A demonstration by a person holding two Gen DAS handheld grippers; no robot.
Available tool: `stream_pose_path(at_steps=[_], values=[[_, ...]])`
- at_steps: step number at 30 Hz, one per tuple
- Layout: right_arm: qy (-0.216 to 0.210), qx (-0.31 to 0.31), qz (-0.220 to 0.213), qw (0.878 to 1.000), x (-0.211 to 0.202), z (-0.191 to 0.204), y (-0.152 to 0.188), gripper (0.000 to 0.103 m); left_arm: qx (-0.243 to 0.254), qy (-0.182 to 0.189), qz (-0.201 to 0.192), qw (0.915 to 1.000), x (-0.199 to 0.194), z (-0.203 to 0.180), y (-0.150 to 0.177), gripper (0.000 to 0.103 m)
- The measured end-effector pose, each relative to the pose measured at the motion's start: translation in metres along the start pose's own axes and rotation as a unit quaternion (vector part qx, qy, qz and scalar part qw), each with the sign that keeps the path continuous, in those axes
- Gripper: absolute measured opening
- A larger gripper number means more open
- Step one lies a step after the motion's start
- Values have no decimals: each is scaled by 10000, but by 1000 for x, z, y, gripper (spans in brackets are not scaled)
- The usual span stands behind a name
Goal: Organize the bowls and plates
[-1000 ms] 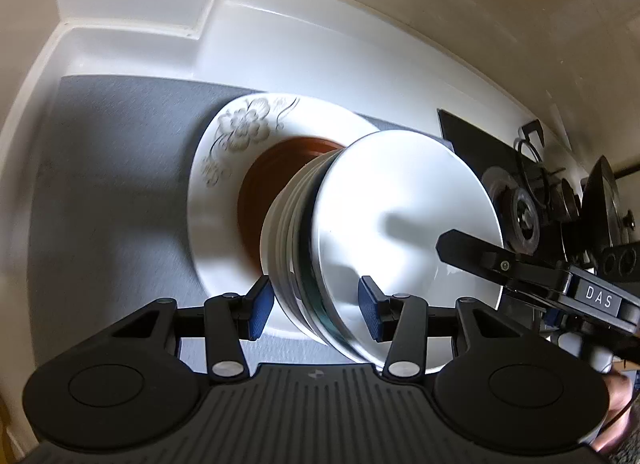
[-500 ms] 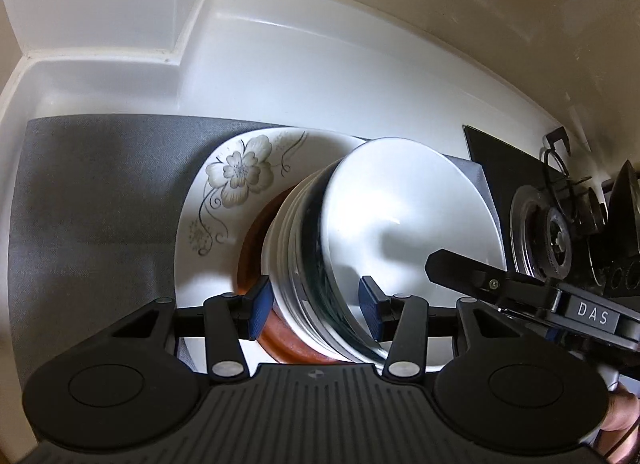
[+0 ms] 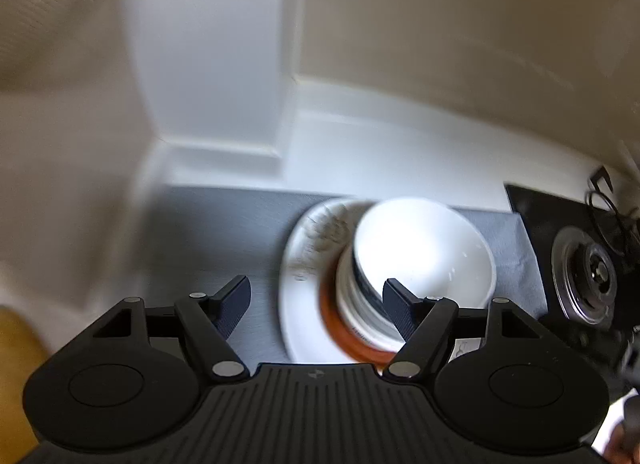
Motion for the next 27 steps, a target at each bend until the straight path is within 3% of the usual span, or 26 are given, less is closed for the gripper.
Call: stream_pose_path(at_steps=[3,6,10,14,18,23,27], values=[[509,-492,220,9973,-38,26,19,90,55,-419,-198,9989,-54,-2,9,96],[718,-672,385,9944,-72,49,32,91,-75,-461,-301,9985,-106,-14,21,98],[1010,-1219,516,9860,-111,77,41,103,-68,-326,-311,9990,-156,-41,39,99],[939,-1468,213,9845,-147,95,39,103,-134,-169,-312,9993,-189,-64,52,99],[706,-1183,125,9904,-178,99,34,103,-199,-255,-371,9988,-220,-76,64,99],[761,-1147,63,9905,-202,106,39,103,76,-857,-845,9927,-249,-92,72,99],[754,-1107,82,9910,-209,105,43,103,124,-891,-874,9921,-257,-95,76,100]])
Point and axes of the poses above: each gripper's, at about its wrist camera, not at the fingertips, and x roughly the way its jaws point, z to its left, y to its underside, the point moved 6 cm from there along x, roughly the way its jaws point, and after that the axes turned 7 degrees about -y, right-handed, at the moved point
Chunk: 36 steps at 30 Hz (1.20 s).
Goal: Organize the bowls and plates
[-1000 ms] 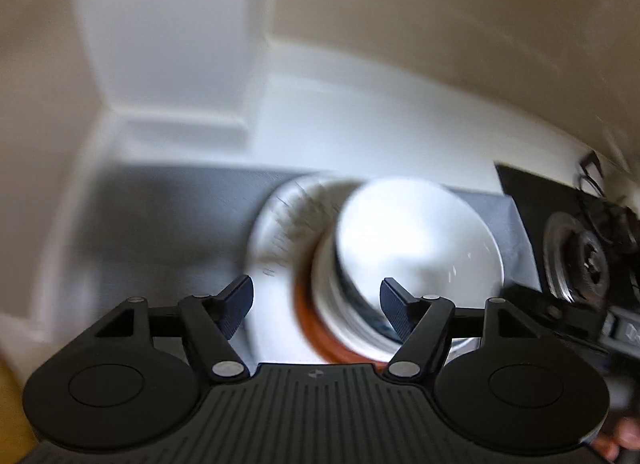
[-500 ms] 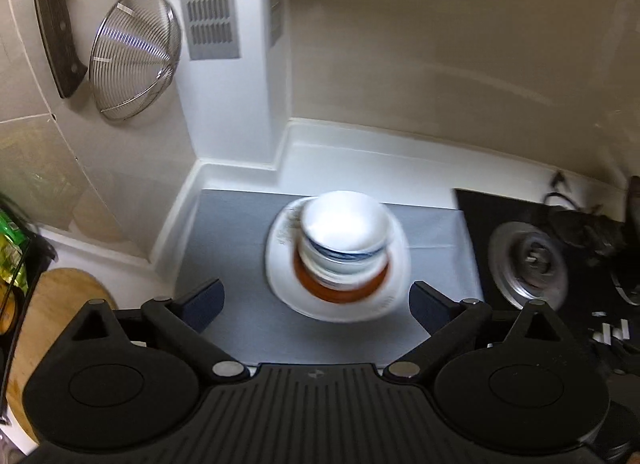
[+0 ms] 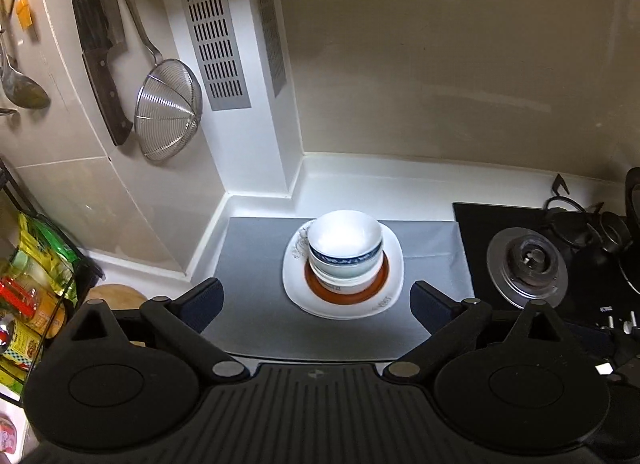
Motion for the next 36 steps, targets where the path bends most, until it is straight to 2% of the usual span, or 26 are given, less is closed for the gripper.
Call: stream_pose_path(at_steps=[11,15,36], values=[[137,7,92,9999,1,0,10,103,144,-47,155,9998,-4,-1,7,100],[62,47,133,9999,1,2,13,103,94,-146,142,9997,-8,3,11,100],[-4,89,258,9996,4,7,37,103,339,-197,378,9985,-8,9,29,100]])
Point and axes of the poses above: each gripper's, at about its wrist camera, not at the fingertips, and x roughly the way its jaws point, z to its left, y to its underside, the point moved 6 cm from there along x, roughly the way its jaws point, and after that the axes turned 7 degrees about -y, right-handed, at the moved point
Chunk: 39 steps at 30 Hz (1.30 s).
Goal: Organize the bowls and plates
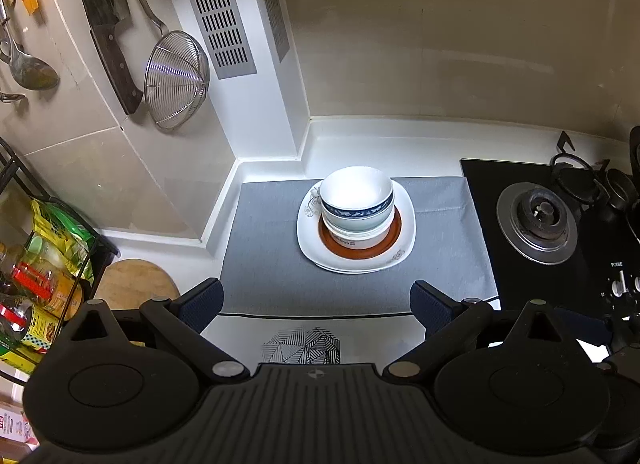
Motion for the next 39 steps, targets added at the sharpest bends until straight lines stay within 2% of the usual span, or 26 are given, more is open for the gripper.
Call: stream_pose_path(at_steps=[39], values=[[-19,73,-78,9999,-12,-20,0,103,106,22,-76,9999,-9,-19,0,100]])
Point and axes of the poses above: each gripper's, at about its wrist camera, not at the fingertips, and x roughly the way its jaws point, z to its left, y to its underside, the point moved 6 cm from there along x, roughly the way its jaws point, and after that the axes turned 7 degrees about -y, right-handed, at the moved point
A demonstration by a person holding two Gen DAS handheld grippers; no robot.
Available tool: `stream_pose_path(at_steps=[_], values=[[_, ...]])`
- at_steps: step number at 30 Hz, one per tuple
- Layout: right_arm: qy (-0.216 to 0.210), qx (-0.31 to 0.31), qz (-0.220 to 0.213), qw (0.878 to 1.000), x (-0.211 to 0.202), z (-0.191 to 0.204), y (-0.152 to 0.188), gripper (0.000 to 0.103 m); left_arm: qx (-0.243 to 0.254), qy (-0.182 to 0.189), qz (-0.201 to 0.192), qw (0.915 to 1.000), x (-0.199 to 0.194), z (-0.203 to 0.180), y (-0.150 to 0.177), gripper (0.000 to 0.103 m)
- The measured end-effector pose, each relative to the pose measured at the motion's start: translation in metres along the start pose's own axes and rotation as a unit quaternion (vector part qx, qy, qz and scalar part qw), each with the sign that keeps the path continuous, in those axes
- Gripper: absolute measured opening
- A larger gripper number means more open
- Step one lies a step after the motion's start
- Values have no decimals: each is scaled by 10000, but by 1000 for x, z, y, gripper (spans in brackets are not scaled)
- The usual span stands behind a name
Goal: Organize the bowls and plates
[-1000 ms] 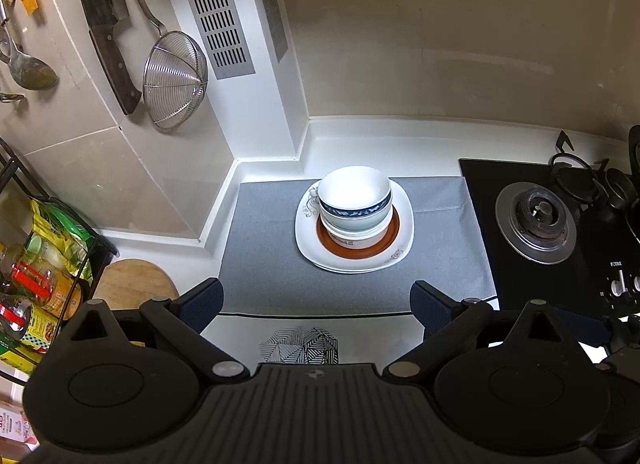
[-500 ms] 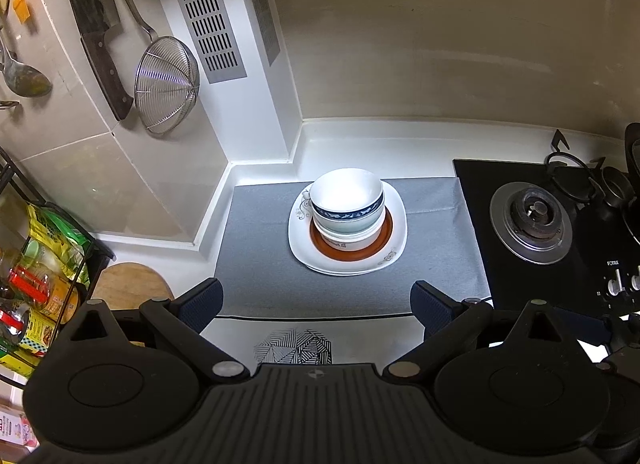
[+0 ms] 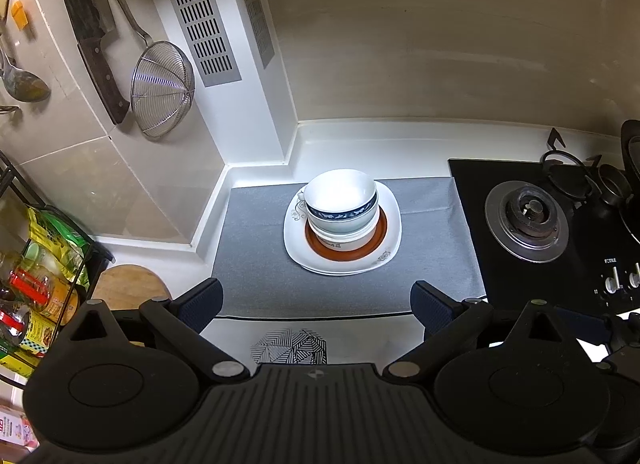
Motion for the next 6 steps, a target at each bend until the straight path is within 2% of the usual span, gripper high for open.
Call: stream_pose_path(at_steps=[6], values=[[-49,-16,-7,10000,1,4,1,102,-20,-10,-14,10000,0,4,1,101]])
Point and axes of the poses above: each gripper's, at about its wrist camera, not at the fingertips, and x roughly the way its jaws point, z to its left, y to its underside, the point moved 6 cm from there along x, roughly the way its jaws point, and after that the axes turned 7 degrees about -y, right-handed, at the moved point
